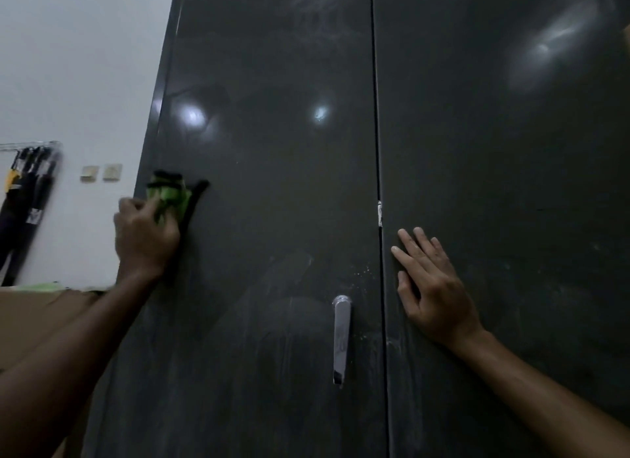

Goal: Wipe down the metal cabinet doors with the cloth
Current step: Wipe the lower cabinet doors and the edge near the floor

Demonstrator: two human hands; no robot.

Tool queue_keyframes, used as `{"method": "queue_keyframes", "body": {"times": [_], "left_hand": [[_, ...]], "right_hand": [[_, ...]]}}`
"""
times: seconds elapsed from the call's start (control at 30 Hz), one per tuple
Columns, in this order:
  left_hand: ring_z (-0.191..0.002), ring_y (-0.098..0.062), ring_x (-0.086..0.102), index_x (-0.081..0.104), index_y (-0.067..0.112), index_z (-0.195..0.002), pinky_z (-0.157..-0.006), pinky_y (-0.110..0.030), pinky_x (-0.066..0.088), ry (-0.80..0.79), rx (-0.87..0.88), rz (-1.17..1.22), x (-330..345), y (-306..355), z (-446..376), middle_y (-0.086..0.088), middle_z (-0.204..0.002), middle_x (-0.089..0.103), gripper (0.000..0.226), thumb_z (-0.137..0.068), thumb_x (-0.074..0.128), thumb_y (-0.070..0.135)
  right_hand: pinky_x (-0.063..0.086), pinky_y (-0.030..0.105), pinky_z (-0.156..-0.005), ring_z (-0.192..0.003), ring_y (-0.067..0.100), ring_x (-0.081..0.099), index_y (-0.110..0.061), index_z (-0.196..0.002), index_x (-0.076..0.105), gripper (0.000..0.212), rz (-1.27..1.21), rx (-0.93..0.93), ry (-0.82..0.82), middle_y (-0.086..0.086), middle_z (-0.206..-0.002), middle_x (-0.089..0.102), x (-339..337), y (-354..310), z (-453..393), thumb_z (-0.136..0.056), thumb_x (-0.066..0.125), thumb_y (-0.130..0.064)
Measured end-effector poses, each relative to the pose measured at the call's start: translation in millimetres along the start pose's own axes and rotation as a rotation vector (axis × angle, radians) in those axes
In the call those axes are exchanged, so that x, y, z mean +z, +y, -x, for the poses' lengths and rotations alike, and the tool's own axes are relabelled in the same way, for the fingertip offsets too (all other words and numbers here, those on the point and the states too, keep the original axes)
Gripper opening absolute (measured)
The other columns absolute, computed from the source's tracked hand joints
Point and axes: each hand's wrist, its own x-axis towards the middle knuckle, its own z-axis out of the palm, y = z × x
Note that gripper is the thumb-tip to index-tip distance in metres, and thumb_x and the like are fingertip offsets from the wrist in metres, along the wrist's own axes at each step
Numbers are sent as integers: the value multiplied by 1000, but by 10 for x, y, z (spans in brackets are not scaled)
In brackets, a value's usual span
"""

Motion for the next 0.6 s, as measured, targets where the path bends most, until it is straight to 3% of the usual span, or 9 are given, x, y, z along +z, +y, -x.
{"method": "queue_keyframes", "body": {"times": [0.1,0.17,0.27,0.33,0.4,0.47,0.53,0.6], "left_hand": [[-97,-52,53,70,-2,-129,-83,-57,47,1,44,6,-49,-315,587,-30,-111,52,36,-94,69,2],[-100,-53,53,70,-3,-128,-87,-58,46,2,32,-12,-81,-348,526,-32,-113,52,35,-94,68,2],[-114,-54,50,69,-1,-124,-96,-58,46,54,-195,-14,-74,-191,-7,-31,-127,48,33,-99,57,17],[-118,-53,50,68,-1,-122,-101,-56,44,69,-238,-4,-27,3,-247,-31,-131,47,35,-98,55,20],[-111,-51,52,70,-1,-121,-100,-54,43,47,-62,47,49,268,-51,-32,-124,50,33,-94,58,14],[-103,-44,53,70,0,-123,-91,-51,45,-15,226,118,147,389,536,-28,-115,54,34,-93,61,14],[-99,-38,53,68,5,-133,-83,-46,45,-104,526,137,167,266,1128,-21,-117,55,41,-97,61,23],[-93,-37,54,65,10,-139,-79,-45,45,-131,699,107,113,20,1322,-18,-119,57,43,-101,58,30]], "right_hand": [[27,54,-123,-155,27,27,-5,-140,59,47,4,5,7,12,-160,41,7,-8,-9,-98,47,-21],[26,54,-124,-154,28,28,-5,-140,59,46,7,8,9,13,-159,42,4,-16,-14,-97,48,-20],[24,52,-125,-155,27,26,-5,-141,58,47,4,9,-4,12,-160,41,-4,-21,-13,-97,48,-19],[24,53,-125,-155,26,26,-5,-142,58,47,7,11,-9,12,-160,40,0,-18,-7,-97,49,-19],[26,54,-124,-155,27,26,-5,-142,58,47,8,4,-6,12,-160,40,-1,-5,-2,-97,50,-17],[26,54,-124,-155,26,26,-5,-141,58,47,8,3,3,12,-160,41,-2,-4,-1,-96,51,-15],[26,53,-124,-155,26,27,-5,-141,58,47,5,5,6,13,-160,41,1,-9,-3,-96,51,-15],[25,52,-125,-155,26,27,-5,-141,58,47,5,1,0,13,-159,41,-5,-13,1,-96,50,-15]]}}
